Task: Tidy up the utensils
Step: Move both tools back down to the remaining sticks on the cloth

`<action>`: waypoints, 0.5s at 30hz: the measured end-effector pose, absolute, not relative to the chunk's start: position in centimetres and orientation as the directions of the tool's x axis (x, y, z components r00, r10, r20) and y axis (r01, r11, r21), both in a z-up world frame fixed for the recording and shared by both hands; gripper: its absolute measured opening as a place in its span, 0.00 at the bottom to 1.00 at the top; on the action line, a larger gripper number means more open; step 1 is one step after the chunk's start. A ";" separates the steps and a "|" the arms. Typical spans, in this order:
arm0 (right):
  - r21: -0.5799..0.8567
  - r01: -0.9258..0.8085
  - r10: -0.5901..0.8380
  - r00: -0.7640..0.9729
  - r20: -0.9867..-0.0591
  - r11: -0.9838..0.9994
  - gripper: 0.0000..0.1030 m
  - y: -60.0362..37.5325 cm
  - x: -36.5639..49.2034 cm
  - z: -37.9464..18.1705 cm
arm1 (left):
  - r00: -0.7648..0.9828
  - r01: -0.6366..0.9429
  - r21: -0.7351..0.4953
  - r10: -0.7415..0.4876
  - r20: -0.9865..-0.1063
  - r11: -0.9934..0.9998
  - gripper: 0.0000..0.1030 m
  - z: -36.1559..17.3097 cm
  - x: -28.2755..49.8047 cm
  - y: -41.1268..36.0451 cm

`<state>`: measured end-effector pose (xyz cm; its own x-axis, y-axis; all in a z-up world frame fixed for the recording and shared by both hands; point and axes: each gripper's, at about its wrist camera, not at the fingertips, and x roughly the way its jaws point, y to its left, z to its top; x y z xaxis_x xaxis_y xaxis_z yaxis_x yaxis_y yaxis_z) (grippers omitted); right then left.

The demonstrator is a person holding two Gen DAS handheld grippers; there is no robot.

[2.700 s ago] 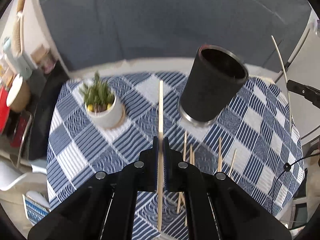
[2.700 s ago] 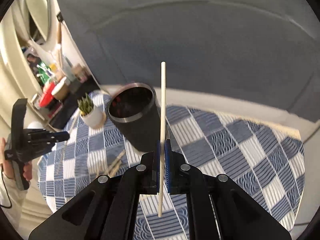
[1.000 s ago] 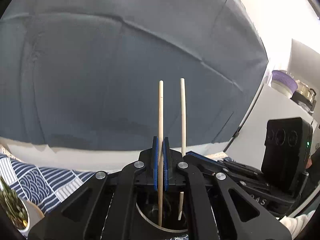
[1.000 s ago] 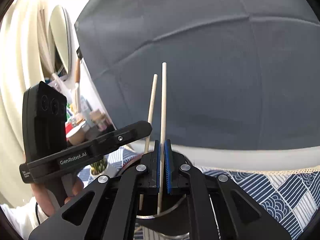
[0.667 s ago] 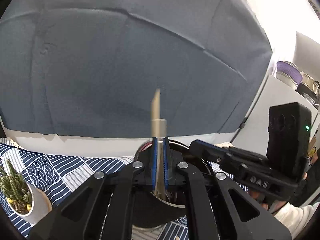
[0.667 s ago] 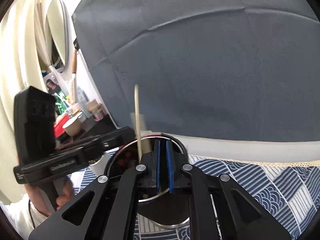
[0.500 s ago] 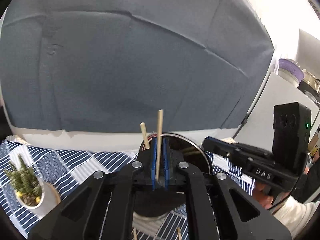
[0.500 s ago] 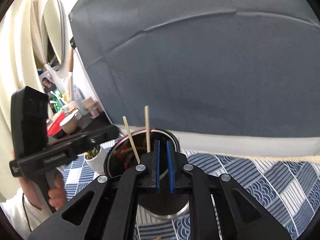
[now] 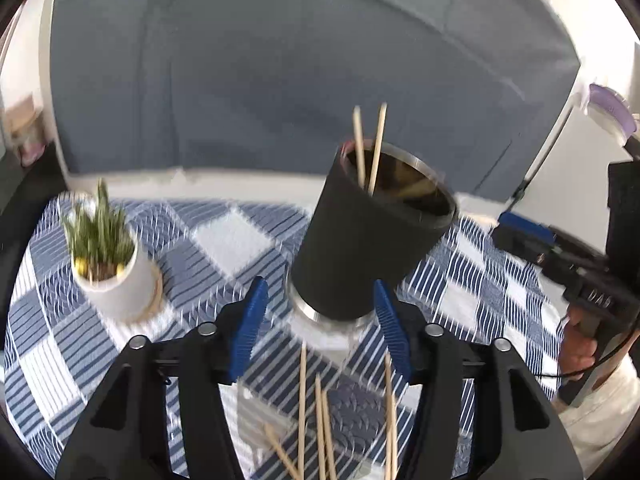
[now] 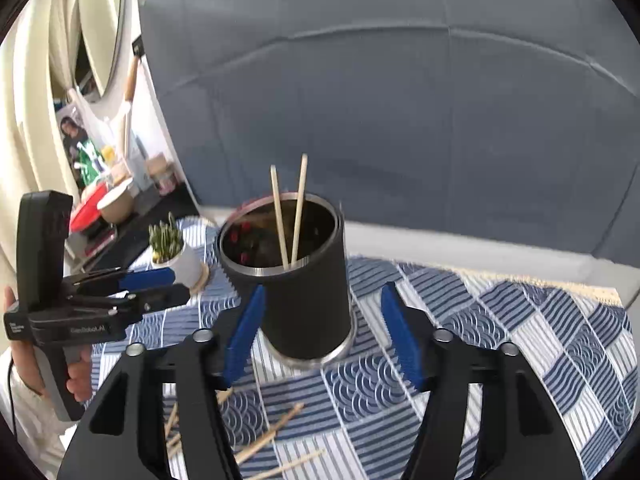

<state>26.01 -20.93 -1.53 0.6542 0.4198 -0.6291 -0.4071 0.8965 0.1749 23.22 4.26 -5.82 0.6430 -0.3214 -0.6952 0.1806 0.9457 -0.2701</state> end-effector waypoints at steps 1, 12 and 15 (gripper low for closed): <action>0.181 -0.406 0.420 0.642 -0.642 0.896 0.62 -21.1 25.7 -1.9 | 0.628 0.173 -0.263 -0.312 -0.713 0.949 0.63 -6.3 22.9 4.4; 0.131 -0.285 0.276 0.561 -0.781 0.950 0.78 -20.6 20.7 -7.1 | 0.451 0.129 -0.263 -0.292 -0.843 0.956 0.83 -11.7 18.7 7.5; 0.136 -0.246 0.252 0.537 -0.805 0.960 0.83 -20.6 18.9 -8.5 | 0.396 0.125 -0.259 -0.287 -0.872 0.958 0.83 -13.1 18.1 8.2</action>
<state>18.93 -20.59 -8.50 0.5367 0.2519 -0.8053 -0.2457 0.9597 0.1364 18.13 8.23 -13.11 0.3957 -0.2873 -0.8723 0.1249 0.9578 -0.2589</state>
